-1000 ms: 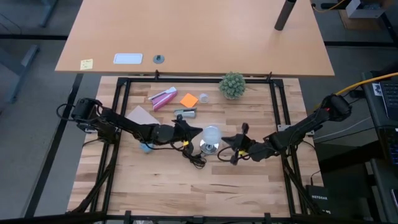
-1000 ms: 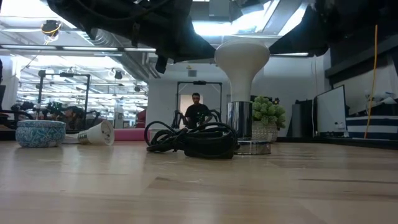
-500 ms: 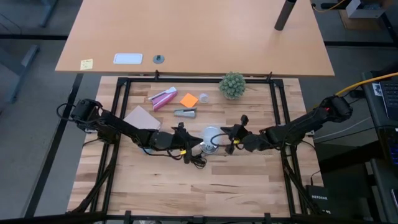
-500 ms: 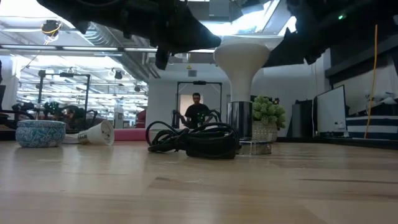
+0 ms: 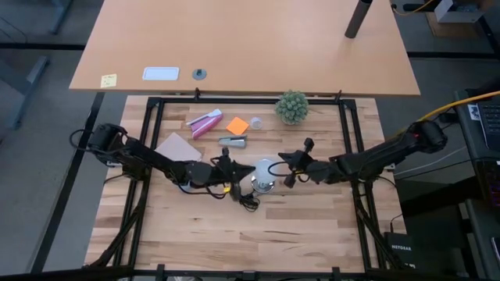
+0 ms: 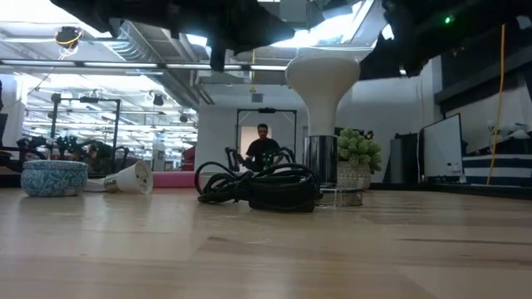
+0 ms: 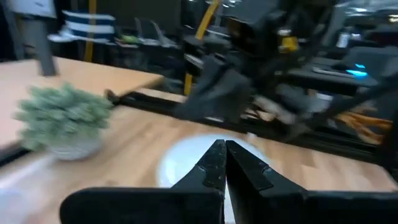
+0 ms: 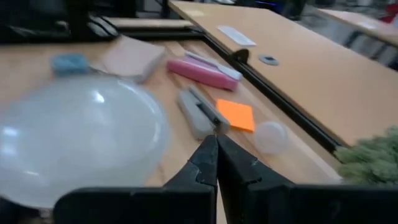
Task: Screw lightbulb
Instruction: Remove the lightbulb from the lamp
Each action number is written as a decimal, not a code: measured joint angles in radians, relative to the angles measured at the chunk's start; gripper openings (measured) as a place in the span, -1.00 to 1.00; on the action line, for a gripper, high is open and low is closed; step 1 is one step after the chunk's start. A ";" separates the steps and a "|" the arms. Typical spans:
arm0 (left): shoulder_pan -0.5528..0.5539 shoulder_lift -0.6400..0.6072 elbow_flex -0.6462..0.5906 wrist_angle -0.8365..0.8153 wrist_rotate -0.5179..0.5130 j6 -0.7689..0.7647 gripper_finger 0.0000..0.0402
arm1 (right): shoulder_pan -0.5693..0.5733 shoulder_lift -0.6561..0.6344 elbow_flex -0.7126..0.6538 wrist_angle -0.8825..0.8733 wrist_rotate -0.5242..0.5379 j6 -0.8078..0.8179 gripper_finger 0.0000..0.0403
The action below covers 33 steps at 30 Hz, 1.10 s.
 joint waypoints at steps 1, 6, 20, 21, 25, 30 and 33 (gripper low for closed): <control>0.003 -0.007 0.000 -0.001 -0.018 0.010 -0.99 | 0.000 -0.018 0.000 -0.001 -0.025 0.000 -0.97; 0.043 -0.017 0.000 -0.002 -0.030 0.024 -0.99 | 0.000 -0.106 0.000 0.001 -0.222 0.052 -0.97; 0.162 -0.017 0.000 -0.143 0.117 -0.110 -0.99 | 0.023 -0.096 0.000 0.001 -0.534 0.146 -0.97; 0.163 -0.017 0.000 -0.152 0.124 -0.111 -0.99 | 0.032 -0.086 0.000 0.002 -0.531 0.146 -0.97; 0.163 -0.017 0.000 -0.155 0.135 -0.113 -0.99 | 0.062 -0.057 0.000 0.000 -0.497 0.143 -0.97; 0.163 -0.017 0.000 -0.157 0.214 -0.146 -0.99 | 0.066 -0.041 0.000 0.000 -0.442 0.143 -0.97; 0.159 -0.017 0.000 -0.163 0.235 -0.166 -0.99 | 0.065 -0.029 0.000 -0.001 -0.383 0.143 -0.97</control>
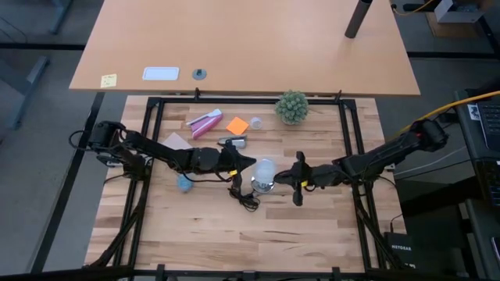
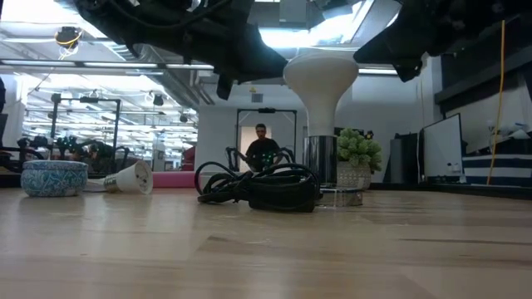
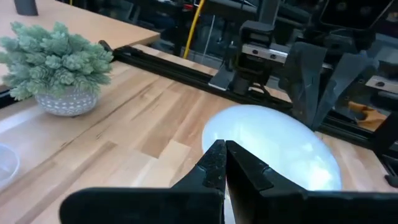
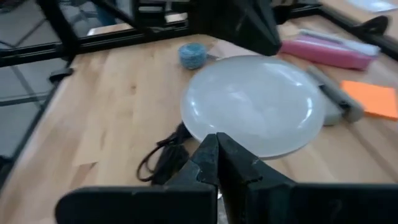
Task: Screw lightbulb
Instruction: Remove the lightbulb from the lamp
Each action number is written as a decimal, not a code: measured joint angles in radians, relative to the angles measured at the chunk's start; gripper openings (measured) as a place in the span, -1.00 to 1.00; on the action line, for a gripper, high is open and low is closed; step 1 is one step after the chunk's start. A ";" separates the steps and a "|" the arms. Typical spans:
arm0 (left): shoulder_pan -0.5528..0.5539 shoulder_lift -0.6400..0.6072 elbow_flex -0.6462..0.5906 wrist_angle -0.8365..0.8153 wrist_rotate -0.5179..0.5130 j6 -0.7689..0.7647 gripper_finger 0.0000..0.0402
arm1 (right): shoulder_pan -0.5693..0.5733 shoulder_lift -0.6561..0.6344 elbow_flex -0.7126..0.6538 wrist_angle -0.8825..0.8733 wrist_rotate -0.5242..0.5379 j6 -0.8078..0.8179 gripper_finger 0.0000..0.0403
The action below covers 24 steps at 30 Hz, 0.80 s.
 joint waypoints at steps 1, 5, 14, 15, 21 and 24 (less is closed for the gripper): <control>-0.002 0.000 0.000 -0.003 0.000 -0.003 -0.99 | 0.000 0.005 0.000 0.000 0.020 0.000 -0.97; -0.015 -0.001 0.000 -0.023 -0.008 -0.028 -0.99 | 0.001 0.022 0.002 0.000 0.055 0.000 -0.97; -0.049 -0.002 0.000 -0.028 -0.019 -0.040 -0.99 | 0.002 0.028 0.002 -0.018 0.115 -0.001 -0.97; -0.053 -0.002 0.001 -0.028 -0.018 -0.045 -0.99 | 0.002 0.028 0.002 -0.021 0.128 -0.001 -0.97; -0.078 -0.002 0.003 -0.025 0.018 -0.056 -0.99 | -0.003 0.032 0.000 -0.031 0.246 -0.001 -0.97; -0.093 -0.001 0.003 -0.024 0.020 -0.057 -0.99 | -0.007 0.034 -0.002 -0.041 0.273 -0.002 -0.97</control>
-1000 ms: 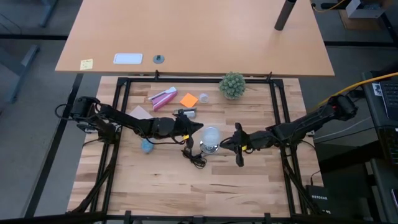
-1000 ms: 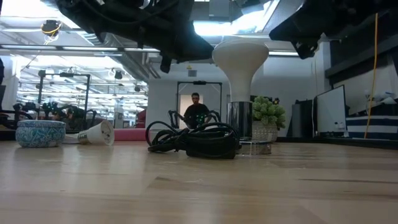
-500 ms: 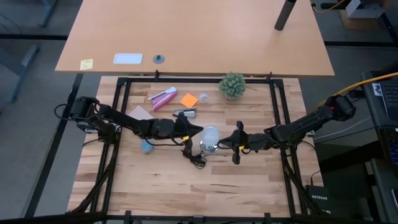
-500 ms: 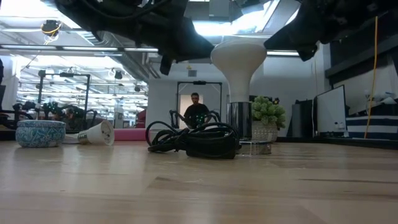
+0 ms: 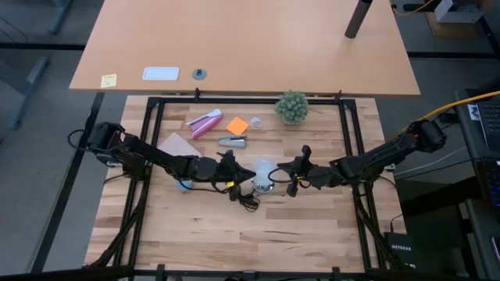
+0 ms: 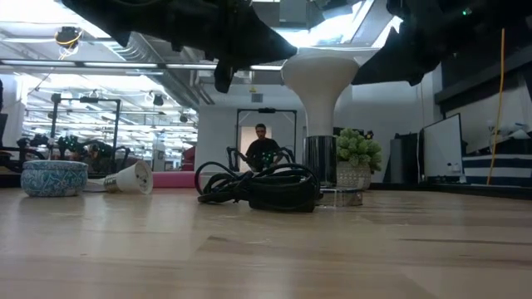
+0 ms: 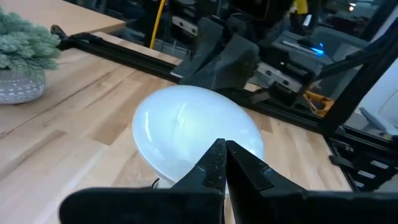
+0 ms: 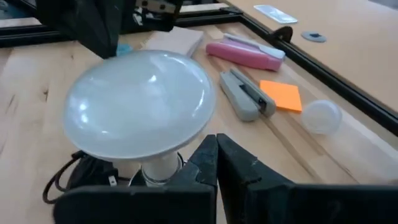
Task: Screw lightbulb
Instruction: Remove the lightbulb from the lamp
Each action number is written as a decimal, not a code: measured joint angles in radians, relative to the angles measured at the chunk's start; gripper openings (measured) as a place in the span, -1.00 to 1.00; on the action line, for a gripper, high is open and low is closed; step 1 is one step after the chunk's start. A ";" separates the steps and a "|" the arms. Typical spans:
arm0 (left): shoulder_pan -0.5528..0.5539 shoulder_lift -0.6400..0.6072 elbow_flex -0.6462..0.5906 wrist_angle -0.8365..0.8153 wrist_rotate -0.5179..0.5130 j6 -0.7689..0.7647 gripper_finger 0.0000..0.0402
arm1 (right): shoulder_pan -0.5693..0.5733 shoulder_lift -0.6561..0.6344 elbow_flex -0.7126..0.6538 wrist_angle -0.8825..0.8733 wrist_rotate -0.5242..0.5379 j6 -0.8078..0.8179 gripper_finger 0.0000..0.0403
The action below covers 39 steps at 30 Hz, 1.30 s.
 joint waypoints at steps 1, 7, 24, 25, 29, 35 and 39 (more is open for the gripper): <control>-0.003 0.000 0.000 0.003 -0.004 0.000 -0.99 | -0.008 0.000 0.000 0.004 0.001 -0.002 -0.97; -0.022 0.001 -0.001 0.017 -0.016 0.000 -0.99 | -0.078 0.008 0.000 0.006 0.001 -0.031 -0.97; 0.050 0.003 -0.004 0.168 -0.083 0.161 -0.99 | -0.124 -0.133 0.002 0.051 -0.232 -0.125 -0.97; 0.057 0.004 -0.004 0.163 -0.084 0.160 -0.99 | -0.124 -0.143 0.003 0.052 -0.290 -0.100 -0.97; 0.086 0.003 -0.004 0.158 -0.084 0.157 -0.99 | -0.109 -0.145 0.003 0.049 -0.480 -0.021 -0.97; 0.114 0.001 -0.003 0.051 -0.084 0.095 -0.99 | -0.018 -0.083 0.003 0.051 -0.451 -0.018 -0.97; 0.112 0.001 -0.003 -0.017 -0.082 0.052 -0.99 | 0.024 -0.034 0.003 0.050 -0.364 -0.019 -0.97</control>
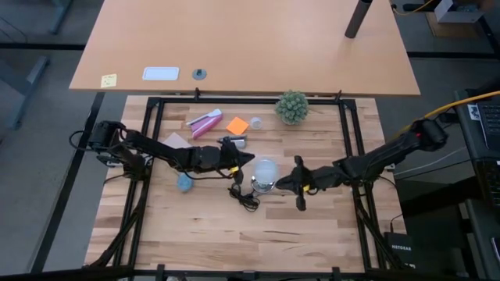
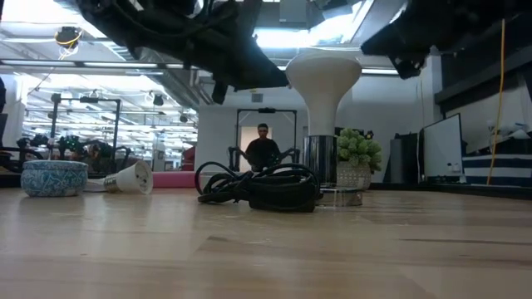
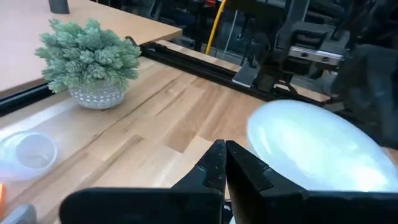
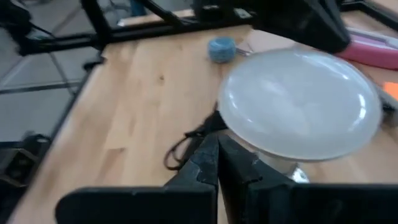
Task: Screw lightbulb
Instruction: Remove the lightbulb from the lamp
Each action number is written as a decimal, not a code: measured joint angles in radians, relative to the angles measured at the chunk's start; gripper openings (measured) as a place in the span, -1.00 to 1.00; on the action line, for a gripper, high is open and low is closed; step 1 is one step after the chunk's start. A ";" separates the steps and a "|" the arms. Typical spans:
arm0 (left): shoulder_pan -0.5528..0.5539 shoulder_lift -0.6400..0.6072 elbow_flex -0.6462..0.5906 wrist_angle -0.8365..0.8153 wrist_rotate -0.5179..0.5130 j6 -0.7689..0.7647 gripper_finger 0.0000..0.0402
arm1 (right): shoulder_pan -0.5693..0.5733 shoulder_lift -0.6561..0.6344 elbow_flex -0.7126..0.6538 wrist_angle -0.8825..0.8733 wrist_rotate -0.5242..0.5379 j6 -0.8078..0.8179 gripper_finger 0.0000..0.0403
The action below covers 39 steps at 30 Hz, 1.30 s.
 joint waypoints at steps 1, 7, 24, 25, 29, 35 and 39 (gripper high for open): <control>-0.004 0.000 0.000 -0.003 0.000 0.000 -0.99 | 0.006 0.010 0.000 0.000 0.024 0.000 -0.97; -0.028 0.000 0.000 0.005 0.001 0.006 -0.99 | 0.010 0.057 0.000 0.001 0.095 0.002 -0.97; -0.106 -0.002 0.000 0.000 0.015 -0.042 -0.99 | 0.011 0.059 -0.002 -0.080 0.270 0.003 -0.97; -0.111 -0.002 0.000 0.001 0.021 -0.048 -0.99 | 0.009 0.059 -0.002 -0.083 0.288 0.003 -0.97; -0.130 -0.001 0.000 -0.001 0.032 -0.071 -0.99 | 0.009 0.060 -0.001 -0.077 0.347 0.003 -0.97; -0.140 -0.001 0.000 0.004 0.023 -0.077 -0.99 | -0.010 0.059 0.000 -0.069 0.400 -0.001 -0.97; -0.140 -0.001 0.001 0.008 0.020 -0.078 -0.99 | -0.041 0.059 0.000 -0.072 0.400 -0.001 -0.97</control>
